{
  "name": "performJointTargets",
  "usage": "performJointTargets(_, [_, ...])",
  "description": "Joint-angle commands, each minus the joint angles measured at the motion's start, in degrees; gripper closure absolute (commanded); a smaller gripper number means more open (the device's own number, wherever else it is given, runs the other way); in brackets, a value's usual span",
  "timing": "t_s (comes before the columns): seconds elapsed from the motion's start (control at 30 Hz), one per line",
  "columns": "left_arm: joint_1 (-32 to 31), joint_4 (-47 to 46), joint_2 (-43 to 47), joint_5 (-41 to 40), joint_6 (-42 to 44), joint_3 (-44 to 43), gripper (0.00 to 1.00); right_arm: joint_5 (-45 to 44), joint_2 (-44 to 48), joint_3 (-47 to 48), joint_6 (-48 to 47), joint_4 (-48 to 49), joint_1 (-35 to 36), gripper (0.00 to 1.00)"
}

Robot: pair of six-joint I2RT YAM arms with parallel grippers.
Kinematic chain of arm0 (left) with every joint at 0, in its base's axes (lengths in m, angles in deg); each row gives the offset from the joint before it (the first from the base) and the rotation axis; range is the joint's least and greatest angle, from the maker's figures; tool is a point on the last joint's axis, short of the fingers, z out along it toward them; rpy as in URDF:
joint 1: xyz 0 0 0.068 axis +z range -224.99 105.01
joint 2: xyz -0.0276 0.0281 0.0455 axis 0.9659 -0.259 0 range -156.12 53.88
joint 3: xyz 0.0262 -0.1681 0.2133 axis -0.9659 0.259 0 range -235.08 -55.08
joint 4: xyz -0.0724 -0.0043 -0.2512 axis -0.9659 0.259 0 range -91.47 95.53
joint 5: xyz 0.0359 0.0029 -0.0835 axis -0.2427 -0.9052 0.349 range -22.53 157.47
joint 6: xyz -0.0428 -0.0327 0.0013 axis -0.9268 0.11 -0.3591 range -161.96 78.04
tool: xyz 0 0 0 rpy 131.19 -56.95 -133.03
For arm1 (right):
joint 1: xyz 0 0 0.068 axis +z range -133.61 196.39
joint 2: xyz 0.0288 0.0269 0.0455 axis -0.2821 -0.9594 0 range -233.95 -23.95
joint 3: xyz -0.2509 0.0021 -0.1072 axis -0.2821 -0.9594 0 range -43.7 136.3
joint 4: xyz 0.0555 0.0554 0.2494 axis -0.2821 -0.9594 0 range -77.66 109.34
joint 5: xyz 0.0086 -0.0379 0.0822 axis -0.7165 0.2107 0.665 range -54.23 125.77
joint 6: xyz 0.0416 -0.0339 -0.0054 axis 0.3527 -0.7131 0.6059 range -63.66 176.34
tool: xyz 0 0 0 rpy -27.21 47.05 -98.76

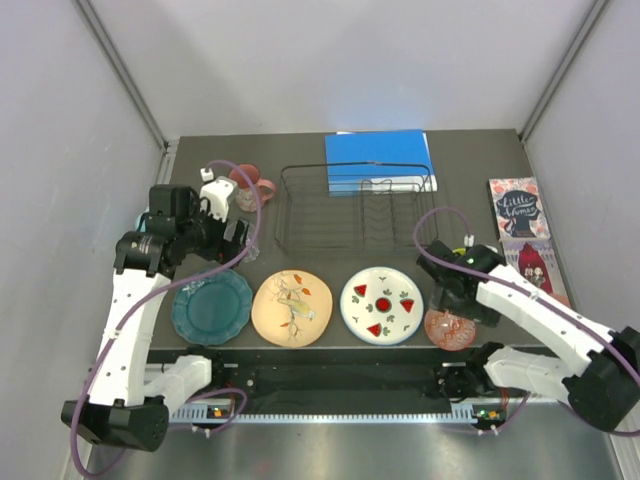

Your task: Load the mixed dishes into the dish rack

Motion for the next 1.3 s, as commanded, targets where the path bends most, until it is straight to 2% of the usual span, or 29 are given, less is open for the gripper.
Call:
performJointTargets(0.0, [0.11,-4.64,0.83,-1.82,0.0,0.94,0.01,2.82,-6.16,3.22,-7.17,-0.82,-0.52,0.0])
performJointTargets(0.07, [0.11,-4.73,1.09,-2.25,-0.26,1.38,0.01,3.09,-8.89,3.23,-9.46,0.84,-0.6,0.0])
performJointTargets(0.47, [0.11,-5.09,0.21,-4.54,0.0,0.15,0.01,5.64,-9.42,-1.6,-10.87,7.35,-1.13,0.0])
performJointTargets(0.7, [0.11,-5.44,-1.28,-4.72,-0.79,-1.61,0.01,4.93,-11.62,1.03,-12.36,10.61,-1.22,0.0])
performJointTargets(1.0, [0.11,-5.35,-2.42,-5.77,-0.17,-3.02,0.01,8.09,-12.68,-0.46,-11.58,18.07,-1.22,0.0])
performJointTargets(1.27, [0.11,-5.96,-3.39,-5.86,-0.26,-3.72,0.01,6.96,-15.05,-1.07,-11.13,23.44,-1.66,0.0])
